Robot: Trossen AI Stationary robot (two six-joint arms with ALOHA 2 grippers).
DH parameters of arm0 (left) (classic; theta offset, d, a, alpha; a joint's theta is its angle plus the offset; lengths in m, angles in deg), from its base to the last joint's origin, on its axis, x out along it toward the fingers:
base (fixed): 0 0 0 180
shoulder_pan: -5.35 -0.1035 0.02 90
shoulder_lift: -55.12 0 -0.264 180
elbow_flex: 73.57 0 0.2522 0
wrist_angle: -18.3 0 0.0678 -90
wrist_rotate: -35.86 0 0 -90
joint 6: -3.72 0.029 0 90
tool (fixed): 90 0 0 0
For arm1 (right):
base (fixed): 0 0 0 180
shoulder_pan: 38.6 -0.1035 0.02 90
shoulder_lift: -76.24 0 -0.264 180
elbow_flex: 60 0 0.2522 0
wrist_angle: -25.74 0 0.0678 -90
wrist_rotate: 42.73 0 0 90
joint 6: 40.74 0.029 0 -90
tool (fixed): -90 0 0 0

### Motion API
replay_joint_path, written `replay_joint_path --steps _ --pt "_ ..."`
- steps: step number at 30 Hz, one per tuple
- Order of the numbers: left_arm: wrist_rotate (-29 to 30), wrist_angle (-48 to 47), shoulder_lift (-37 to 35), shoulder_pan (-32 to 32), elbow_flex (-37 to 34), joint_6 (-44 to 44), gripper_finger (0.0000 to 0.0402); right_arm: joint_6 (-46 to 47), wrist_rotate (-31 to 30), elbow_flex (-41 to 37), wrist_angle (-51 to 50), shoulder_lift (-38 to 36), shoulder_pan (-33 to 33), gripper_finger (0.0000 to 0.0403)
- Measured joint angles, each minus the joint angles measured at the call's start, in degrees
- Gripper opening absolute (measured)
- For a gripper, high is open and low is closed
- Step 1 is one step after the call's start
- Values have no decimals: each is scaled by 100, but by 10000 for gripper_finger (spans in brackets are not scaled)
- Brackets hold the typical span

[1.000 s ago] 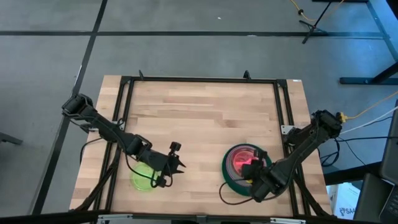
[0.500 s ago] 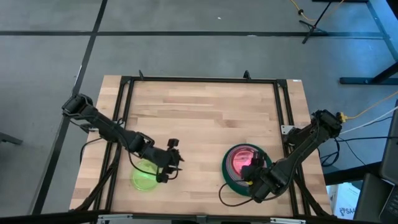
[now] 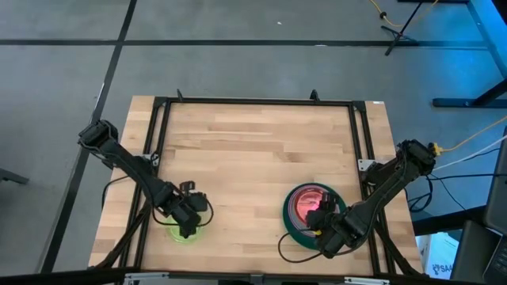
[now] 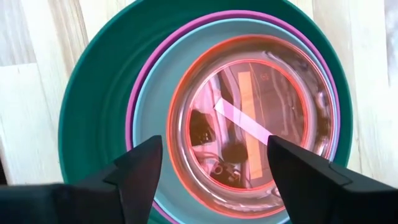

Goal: Stack plastic plates
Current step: Stack the green plate on the light pink plate

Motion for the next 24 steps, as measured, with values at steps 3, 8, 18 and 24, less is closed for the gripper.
replay_joint_path --steps 3,8,18,24 --pt "-396 -11 -98 -5 -344 -209 165 0 0 0 6 0 0 280" --pt "-623 132 -757 -149 -1126 -590 165 -12 2 0 -1 0 0 280" --pt "-883 1225 -2385 -201 -2815 -1929 165 -24 -7 0 2 -2 0 280" --pt "-1032 1816 -2414 -201 -3233 -2009 165 -28 -107 0 0 -2 0 280"
